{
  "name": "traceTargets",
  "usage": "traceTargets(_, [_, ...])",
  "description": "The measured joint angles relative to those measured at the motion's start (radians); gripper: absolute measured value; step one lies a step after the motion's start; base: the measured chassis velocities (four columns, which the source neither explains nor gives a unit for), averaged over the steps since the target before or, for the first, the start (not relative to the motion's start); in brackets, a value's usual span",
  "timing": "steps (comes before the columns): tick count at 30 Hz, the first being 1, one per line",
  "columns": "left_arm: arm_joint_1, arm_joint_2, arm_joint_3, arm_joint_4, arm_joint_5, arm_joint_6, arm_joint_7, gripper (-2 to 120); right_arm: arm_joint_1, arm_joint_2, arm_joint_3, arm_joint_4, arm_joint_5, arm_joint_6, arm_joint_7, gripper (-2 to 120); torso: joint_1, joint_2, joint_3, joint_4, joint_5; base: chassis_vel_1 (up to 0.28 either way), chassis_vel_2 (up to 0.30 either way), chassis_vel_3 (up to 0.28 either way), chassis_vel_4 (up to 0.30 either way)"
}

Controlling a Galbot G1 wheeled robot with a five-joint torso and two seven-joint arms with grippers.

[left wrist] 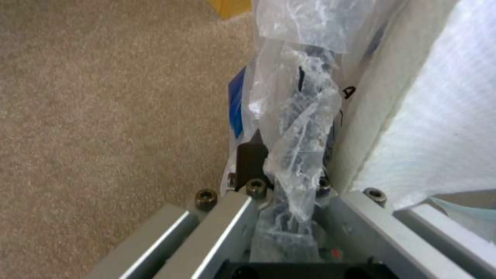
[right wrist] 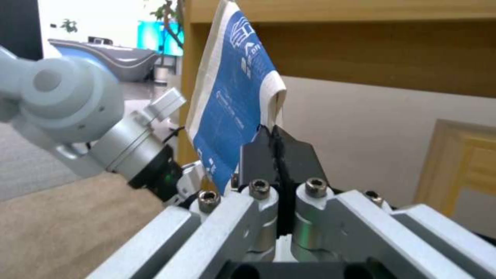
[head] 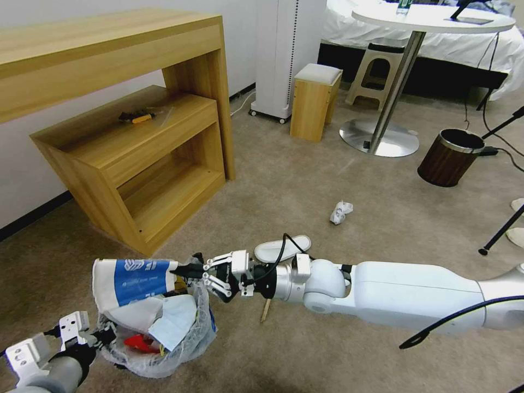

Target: Pick up the trash bin and place the garbage on the floor into it.

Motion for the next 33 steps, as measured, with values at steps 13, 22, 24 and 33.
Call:
traceTargets(13, [0.022, -0.02, -0.003, -0.056, 0.002, -0.004, 0.0, 0, -0.04, 0.008, -0.025, -0.061, -0.037, 0.013, -0.013, 0, 0.0, 0.0, 0.0, 0.0, 0.0002, 0.0, 0.0, 0.0, 0.0])
traceTargets(22, [0.034, -0.032, -0.004, -0.079, 0.009, -0.004, 0.002, 0, -0.066, 0.012, -0.016, -0.085, -0.071, 0.014, 0.011, 8, 0.0, 0.0, 0.0, 0.0, 0.0002, 0.0, 0.0, 0.0, 0.0])
traceTargets(24, [0.039, -0.036, -0.002, -0.087, 0.011, -0.004, 0.003, 0, -0.074, 0.012, -0.013, -0.089, -0.08, 0.013, 0.018, 18, 0.0, 0.0, 0.0, 0.0, 0.0001, 0.0, 0.0, 0.0, 0.0])
traceTargets(33, [0.046, -0.047, 0.005, -0.094, 0.021, -0.004, 0.008, 0, -0.091, 0.014, 0.001, -0.096, -0.094, 0.014, 0.023, 47, 0.0, 0.0, 0.0, 0.0, 0.0002, 0.0, 0.0, 0.0, 0.0])
